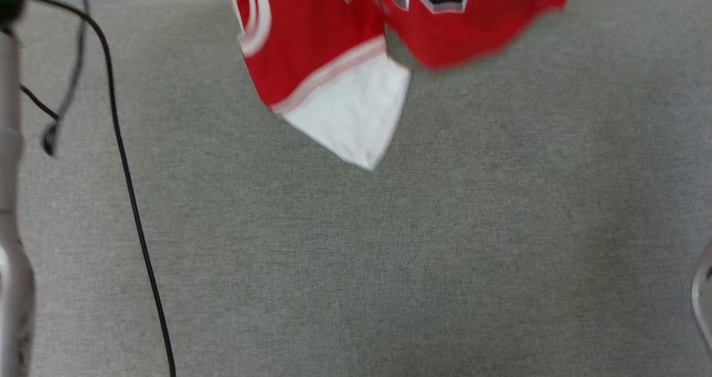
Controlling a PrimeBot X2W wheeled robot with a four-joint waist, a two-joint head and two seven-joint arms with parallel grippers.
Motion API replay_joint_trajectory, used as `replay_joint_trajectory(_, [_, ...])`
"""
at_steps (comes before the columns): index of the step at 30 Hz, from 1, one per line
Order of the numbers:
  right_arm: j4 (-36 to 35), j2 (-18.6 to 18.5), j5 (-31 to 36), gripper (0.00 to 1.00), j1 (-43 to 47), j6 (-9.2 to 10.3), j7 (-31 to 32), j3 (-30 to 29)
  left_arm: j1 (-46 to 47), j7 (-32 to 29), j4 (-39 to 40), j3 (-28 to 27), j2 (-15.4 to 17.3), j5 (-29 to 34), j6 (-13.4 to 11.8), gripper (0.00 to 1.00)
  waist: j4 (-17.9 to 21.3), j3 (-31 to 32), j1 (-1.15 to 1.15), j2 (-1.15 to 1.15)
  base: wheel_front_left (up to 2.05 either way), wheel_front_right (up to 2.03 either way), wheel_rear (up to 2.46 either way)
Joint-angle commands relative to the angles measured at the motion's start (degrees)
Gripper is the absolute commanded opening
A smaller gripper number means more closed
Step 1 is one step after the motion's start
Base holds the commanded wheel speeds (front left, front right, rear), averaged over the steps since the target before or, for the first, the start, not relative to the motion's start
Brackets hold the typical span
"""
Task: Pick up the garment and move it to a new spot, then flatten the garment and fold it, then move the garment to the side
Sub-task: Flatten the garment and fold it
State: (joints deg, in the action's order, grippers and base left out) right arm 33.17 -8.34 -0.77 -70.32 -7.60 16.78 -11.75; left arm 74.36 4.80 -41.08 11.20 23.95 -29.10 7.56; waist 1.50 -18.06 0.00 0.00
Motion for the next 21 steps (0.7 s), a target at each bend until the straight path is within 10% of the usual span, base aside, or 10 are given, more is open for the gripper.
replay_joint_trajectory(1, [0.4, -0.7, 0.4, 0.00, -1.2, 0.20, -0.4, -1.0, 1.2, 0.5, -0.6, -0.7, 1.4, 0.2, -0.4, 0.00, 0.0, -0.8, 0.00, 0.00, 0.00, 0.00, 0.00])
replay_joint_trajectory(21, [19.7, 2.5, 9.0, 0.00, -16.7, 0.19, -10.3, -5.2, 10.3, 6.6, -12.2, 5.0, 1.1, -6.4, -0.2, 0.00, -1.5, -15.3, 0.00, 0.00, 0.00, 0.00, 0.00])
